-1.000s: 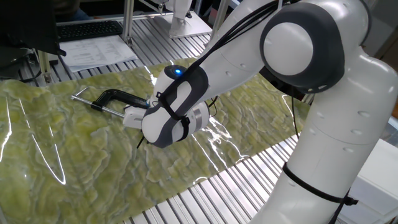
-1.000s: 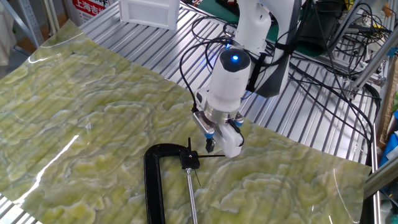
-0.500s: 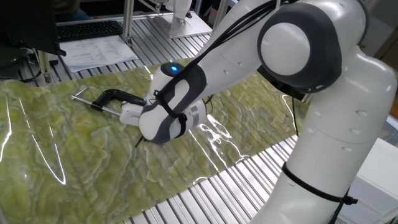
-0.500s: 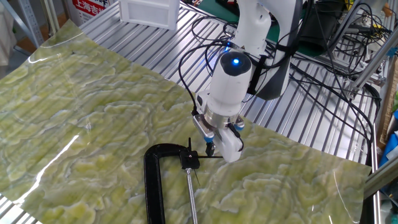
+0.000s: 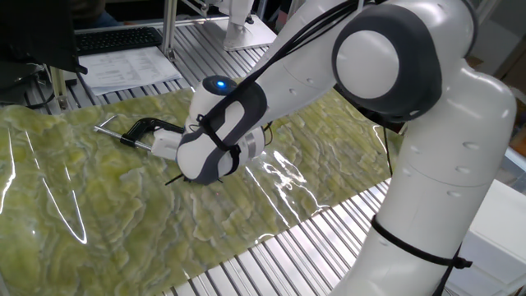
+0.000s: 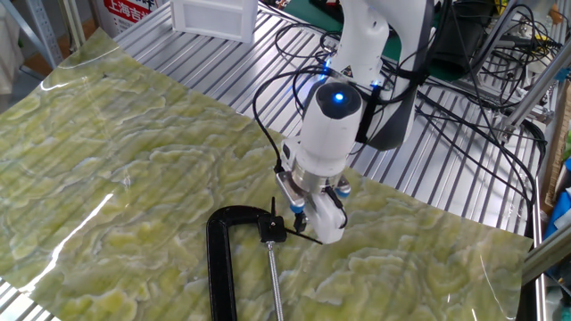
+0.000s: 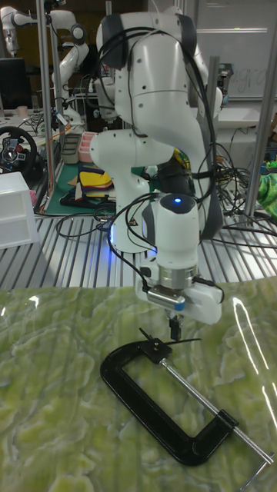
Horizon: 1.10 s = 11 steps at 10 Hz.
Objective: Turn the hands of a clock
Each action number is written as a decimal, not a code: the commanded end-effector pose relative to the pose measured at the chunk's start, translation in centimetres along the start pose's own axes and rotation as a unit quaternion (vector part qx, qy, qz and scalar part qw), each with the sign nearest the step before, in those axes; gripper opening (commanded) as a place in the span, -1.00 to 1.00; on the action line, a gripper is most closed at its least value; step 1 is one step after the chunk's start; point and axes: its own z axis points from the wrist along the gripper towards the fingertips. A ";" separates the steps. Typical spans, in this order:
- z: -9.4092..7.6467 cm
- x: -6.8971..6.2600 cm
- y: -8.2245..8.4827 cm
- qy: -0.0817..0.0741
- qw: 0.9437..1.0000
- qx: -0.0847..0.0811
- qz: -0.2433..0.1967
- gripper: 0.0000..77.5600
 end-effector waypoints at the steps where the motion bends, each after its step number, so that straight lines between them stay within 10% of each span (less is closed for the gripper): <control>1: 0.2 -1.3 1.5 -0.004 1.000 0.003 0.020 -1.00; 11: 1.1 -4.9 4.5 -0.031 0.999 0.017 0.041 -1.00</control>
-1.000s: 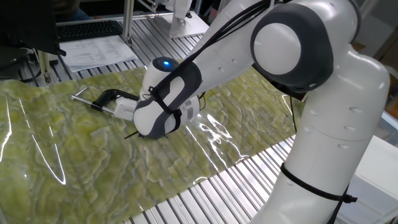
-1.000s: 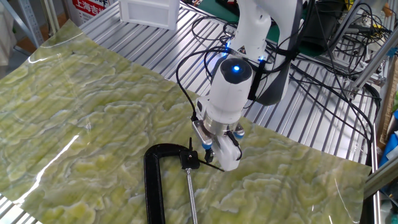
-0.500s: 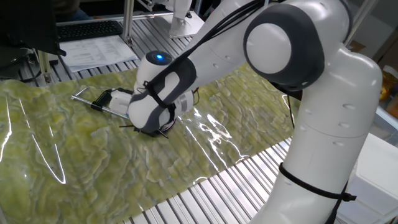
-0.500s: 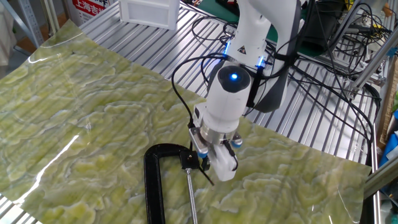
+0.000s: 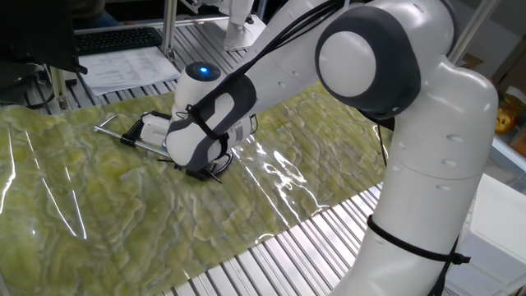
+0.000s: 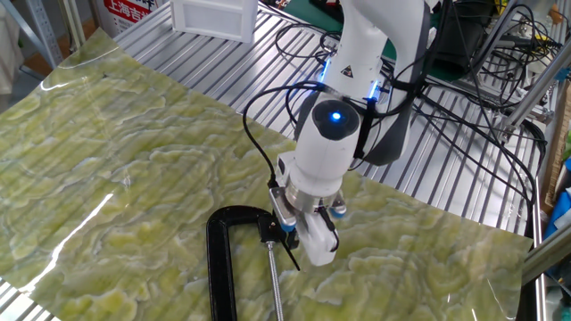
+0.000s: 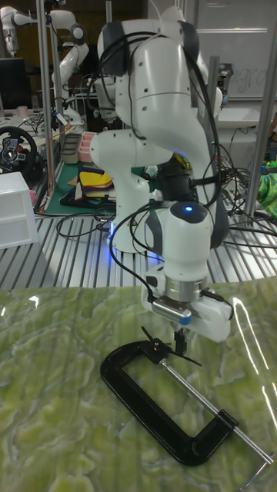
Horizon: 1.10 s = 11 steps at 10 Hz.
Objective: Turn the hands of a clock
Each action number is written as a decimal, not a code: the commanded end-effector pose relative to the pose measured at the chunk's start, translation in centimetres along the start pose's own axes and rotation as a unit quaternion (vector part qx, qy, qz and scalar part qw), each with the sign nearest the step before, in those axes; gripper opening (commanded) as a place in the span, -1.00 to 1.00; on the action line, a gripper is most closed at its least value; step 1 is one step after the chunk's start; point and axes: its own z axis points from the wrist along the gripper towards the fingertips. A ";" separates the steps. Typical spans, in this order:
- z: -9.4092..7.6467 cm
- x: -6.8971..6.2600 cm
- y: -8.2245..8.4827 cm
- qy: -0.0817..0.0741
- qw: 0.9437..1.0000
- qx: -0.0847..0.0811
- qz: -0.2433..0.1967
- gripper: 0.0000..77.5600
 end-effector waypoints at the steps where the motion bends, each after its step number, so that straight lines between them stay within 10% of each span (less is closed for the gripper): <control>1: 0.4 -1.8 1.6 -0.018 1.000 0.004 0.001 -1.00; 11: 0.8 -4.4 1.9 -0.019 1.000 0.006 -0.025 -1.00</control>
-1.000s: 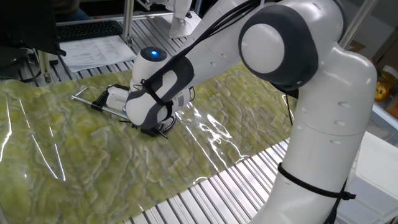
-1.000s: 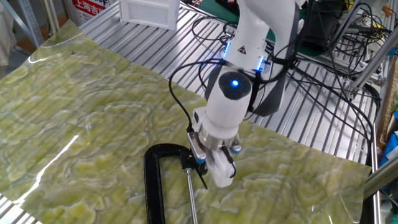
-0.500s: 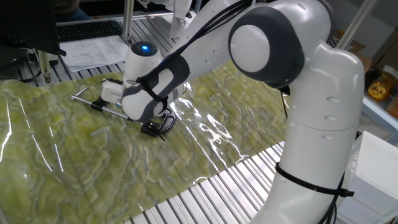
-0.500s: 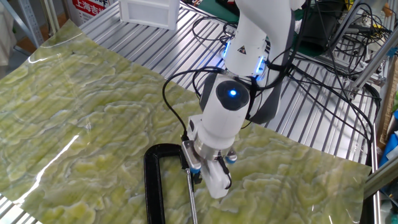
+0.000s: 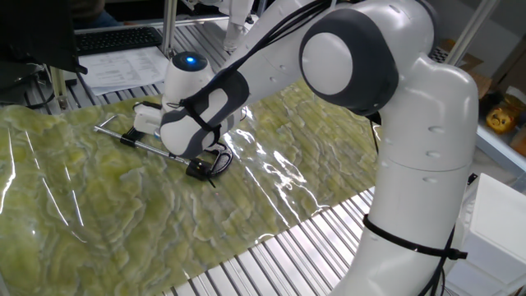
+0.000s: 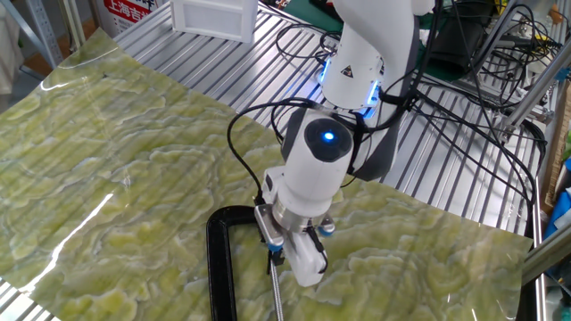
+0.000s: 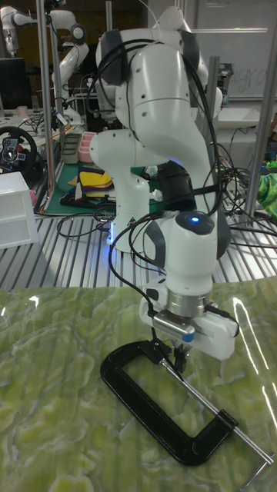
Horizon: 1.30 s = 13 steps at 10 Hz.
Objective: Turn the hands of a clock
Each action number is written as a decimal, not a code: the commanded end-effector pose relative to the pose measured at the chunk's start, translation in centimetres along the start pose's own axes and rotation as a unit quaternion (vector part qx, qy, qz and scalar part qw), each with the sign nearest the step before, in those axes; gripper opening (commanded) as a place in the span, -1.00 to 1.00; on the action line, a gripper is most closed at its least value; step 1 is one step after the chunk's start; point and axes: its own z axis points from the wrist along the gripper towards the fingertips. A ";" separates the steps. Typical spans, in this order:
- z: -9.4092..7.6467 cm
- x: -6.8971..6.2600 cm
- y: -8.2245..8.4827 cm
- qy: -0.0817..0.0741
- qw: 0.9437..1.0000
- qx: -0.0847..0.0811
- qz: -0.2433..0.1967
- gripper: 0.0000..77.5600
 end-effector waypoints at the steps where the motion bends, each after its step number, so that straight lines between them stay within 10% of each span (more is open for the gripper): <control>1: 0.7 -1.5 -0.7 -0.004 1.000 -0.002 -0.019 -1.00; 13: 1.6 -4.5 -2.4 -0.010 0.998 -0.003 -0.070 -1.00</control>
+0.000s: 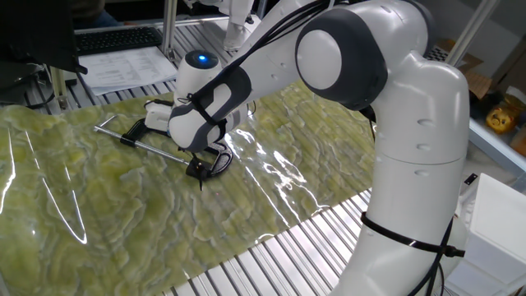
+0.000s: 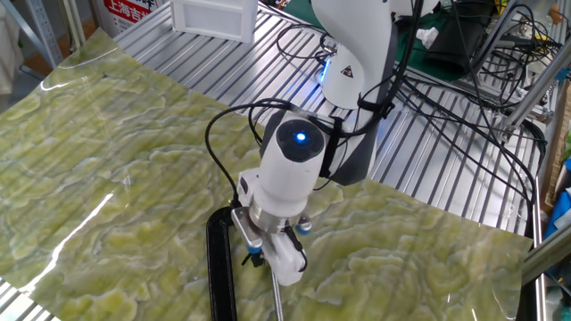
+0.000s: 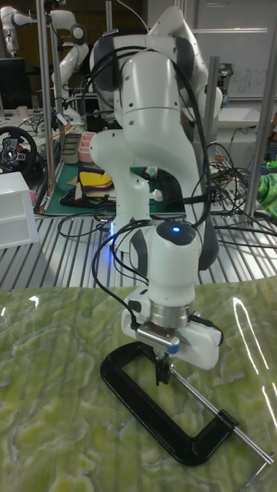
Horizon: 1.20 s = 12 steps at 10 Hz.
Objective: Turn the hands of a clock
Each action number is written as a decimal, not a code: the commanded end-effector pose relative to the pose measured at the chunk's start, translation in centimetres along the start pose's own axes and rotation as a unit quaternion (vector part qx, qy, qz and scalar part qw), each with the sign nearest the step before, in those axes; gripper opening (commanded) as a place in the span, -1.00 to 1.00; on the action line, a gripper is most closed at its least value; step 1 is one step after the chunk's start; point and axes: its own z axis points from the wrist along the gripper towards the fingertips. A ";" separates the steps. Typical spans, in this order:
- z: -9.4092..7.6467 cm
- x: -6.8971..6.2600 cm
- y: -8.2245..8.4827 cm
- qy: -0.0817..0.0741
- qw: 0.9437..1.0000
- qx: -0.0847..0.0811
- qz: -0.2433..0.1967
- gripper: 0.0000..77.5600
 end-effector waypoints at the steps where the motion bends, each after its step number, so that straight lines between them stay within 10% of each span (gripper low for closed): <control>1: 0.2 -0.9 -0.9 -0.003 1.000 0.001 -0.027 -1.00; 12: 1.2 -2.5 -3.8 0.010 0.994 -0.004 -0.108 -1.00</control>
